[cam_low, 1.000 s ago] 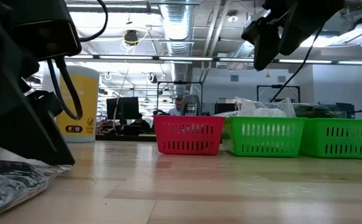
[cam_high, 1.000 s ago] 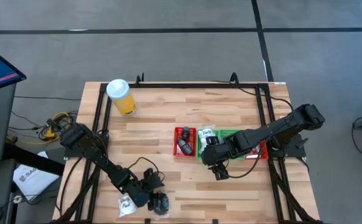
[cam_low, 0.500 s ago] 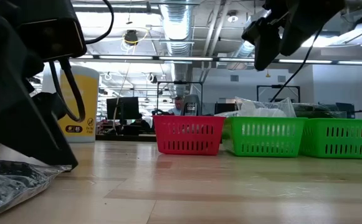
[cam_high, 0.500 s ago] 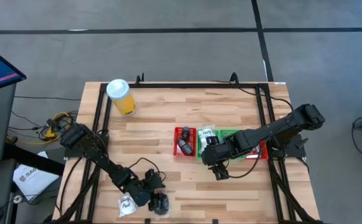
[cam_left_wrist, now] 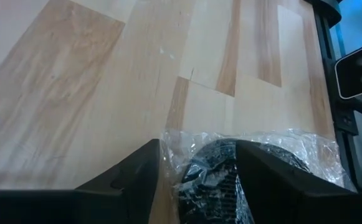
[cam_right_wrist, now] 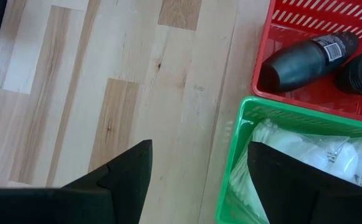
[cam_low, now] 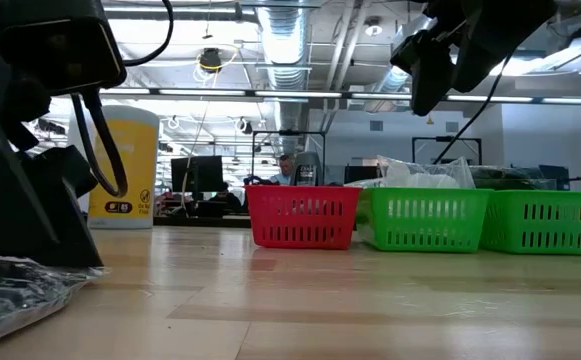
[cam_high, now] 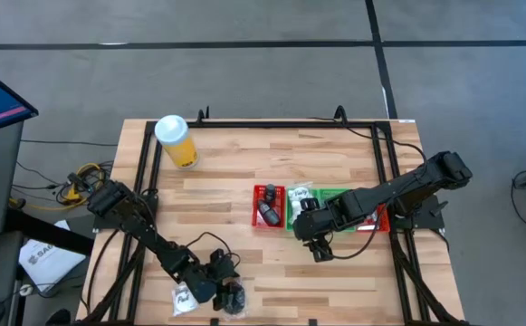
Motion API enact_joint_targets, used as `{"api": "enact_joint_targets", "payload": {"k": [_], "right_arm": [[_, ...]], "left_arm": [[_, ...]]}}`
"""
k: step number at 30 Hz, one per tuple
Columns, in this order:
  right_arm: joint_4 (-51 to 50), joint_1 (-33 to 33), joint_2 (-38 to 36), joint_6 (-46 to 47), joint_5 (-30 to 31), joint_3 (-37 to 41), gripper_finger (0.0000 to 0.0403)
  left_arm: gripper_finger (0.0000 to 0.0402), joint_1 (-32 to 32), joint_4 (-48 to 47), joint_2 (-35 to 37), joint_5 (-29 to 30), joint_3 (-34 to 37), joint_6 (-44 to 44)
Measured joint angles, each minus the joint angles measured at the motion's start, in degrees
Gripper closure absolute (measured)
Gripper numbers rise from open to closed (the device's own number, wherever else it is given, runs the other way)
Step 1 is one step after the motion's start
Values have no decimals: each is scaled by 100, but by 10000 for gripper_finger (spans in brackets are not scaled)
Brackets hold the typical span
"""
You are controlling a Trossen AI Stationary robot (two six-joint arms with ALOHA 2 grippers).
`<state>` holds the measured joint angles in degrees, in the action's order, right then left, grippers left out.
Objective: Pick & Place Travel size toiletries
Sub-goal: Put the black hairbrush into the right green bin
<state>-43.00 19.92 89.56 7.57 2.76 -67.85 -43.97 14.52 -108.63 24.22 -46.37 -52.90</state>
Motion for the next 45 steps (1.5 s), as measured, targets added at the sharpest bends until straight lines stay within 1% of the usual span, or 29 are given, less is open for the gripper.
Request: {"api": "enact_joint_targets", "payload": {"k": [8,12,15,17,19,20,23,29,34,41,45], "right_arm": [[2,0,0,0,0,0,154],[4,0,0,0,0,0,154],[2,0,0,0,0,0,154],[2,0,0,0,0,0,154],[2,0,0,0,0,0,154],[2,0,0,0,0,0,154],[2,0,0,0,0,0,154],[2,0,0,-5,0,0,154],[1,0,0,-19,0,0,154],[-4,0,0,-46,0,0,154],[-7,0,0,-48,0,0,154]], "left_arm": [[238,-31,138,-254,110,-7,13],[269,-55,135,-290,149,-7,68],[304,-57,92,-296,154,0,139],[336,-57,85,-300,156,4,142],[377,-51,67,-303,157,4,135],[389,-48,62,-303,148,8,127],[398,-47,59,-307,129,9,122],[401,-14,67,-129,26,9,142],[401,-24,-114,178,-288,37,562],[401,202,-104,212,-124,35,651],[401,230,-62,220,-104,31,771]]}}
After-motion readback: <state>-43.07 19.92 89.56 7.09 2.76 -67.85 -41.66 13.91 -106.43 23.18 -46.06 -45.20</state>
